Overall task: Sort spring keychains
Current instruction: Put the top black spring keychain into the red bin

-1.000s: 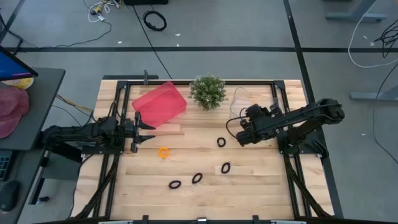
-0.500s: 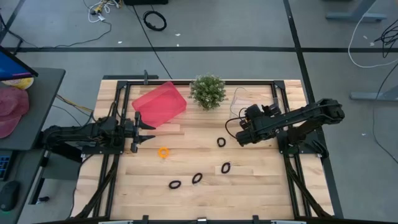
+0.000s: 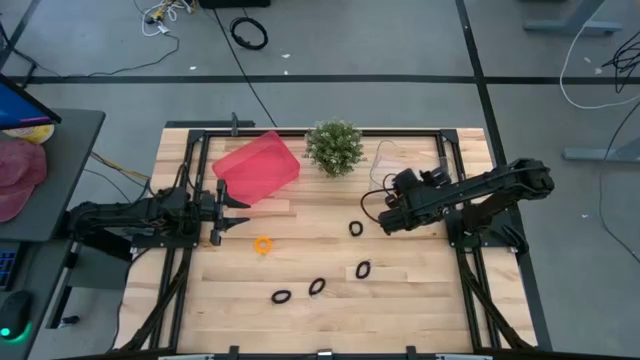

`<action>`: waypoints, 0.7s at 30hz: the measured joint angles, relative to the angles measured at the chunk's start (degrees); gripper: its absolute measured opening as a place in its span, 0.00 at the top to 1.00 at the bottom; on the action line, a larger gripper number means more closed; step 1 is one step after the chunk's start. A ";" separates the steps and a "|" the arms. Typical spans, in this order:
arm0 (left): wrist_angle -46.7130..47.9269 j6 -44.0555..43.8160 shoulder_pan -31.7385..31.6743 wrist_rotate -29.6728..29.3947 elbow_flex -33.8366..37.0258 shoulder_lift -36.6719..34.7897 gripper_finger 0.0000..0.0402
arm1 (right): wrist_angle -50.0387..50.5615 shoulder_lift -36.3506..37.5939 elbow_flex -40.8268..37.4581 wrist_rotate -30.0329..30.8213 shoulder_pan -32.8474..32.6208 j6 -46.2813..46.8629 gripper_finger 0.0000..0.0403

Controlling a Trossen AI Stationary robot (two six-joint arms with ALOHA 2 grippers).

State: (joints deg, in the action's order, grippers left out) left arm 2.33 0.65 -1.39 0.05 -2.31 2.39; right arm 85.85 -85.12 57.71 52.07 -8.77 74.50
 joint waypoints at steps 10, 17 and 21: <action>0.00 0.02 0.02 0.00 0.00 0.00 0.57 | -4.51 -0.02 4.44 -7.33 -0.16 -10.24 0.44; 0.00 0.02 0.00 0.00 0.00 -0.01 0.57 | -22.62 -0.02 7.28 -18.00 -1.33 -27.67 0.44; 0.01 0.02 0.02 0.00 0.00 0.00 0.57 | -36.35 -0.02 7.28 -26.88 -1.98 -40.45 0.44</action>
State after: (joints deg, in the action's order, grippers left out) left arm 2.34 0.67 -1.37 0.05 -2.31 2.39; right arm 49.50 -85.14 64.99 25.19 -10.74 34.05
